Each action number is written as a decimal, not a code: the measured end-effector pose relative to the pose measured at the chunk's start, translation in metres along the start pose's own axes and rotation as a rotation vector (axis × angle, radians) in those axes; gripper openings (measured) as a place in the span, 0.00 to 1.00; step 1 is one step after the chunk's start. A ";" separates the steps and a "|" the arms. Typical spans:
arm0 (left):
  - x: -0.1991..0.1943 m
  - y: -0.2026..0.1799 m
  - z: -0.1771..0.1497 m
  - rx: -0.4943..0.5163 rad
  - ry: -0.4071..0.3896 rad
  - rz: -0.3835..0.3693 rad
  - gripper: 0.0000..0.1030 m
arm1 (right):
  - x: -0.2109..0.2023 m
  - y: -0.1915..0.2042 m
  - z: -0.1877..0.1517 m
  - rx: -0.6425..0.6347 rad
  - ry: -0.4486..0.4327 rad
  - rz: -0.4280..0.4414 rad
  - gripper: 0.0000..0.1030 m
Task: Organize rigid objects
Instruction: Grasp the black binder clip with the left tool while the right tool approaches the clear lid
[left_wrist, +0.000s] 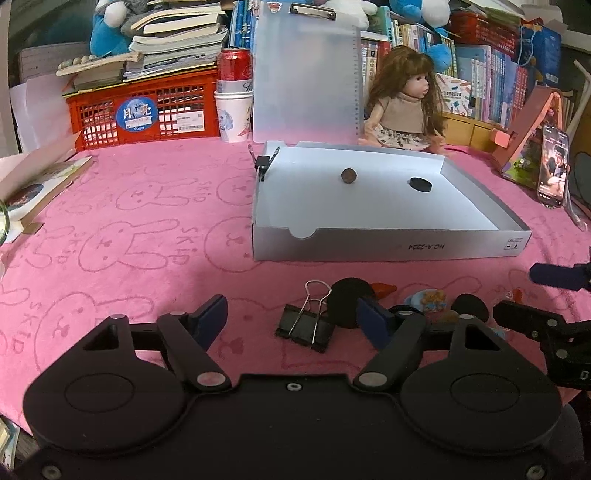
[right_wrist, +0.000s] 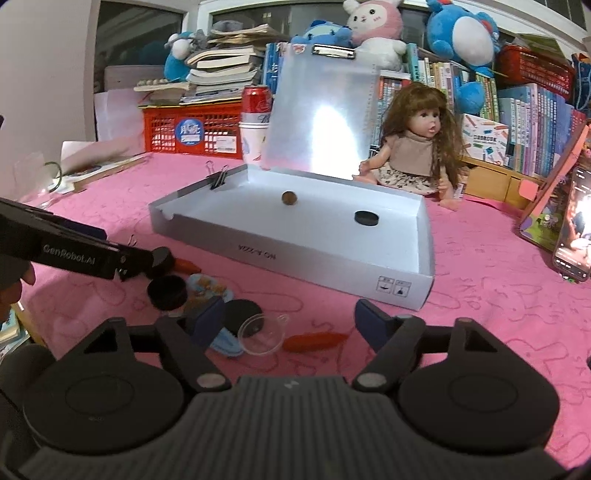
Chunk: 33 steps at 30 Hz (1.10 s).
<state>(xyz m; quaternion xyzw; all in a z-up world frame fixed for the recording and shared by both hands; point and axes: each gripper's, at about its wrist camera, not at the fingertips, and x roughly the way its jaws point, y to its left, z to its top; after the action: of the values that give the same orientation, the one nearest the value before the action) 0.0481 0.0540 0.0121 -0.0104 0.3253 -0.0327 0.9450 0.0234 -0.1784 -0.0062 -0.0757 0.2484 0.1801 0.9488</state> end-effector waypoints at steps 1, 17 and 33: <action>0.000 0.001 -0.001 -0.004 0.002 -0.003 0.69 | 0.001 0.001 0.000 -0.002 0.005 0.002 0.74; -0.004 0.003 -0.010 -0.003 -0.002 -0.024 0.52 | 0.004 0.009 -0.004 -0.024 0.026 0.037 0.58; 0.003 -0.002 -0.009 0.025 -0.013 -0.010 0.44 | -0.001 0.003 -0.005 -0.035 0.037 0.065 0.49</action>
<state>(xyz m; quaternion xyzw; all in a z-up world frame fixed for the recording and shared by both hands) 0.0446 0.0519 0.0030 -0.0006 0.3187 -0.0413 0.9469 0.0192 -0.1772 -0.0097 -0.0876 0.2649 0.2140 0.9361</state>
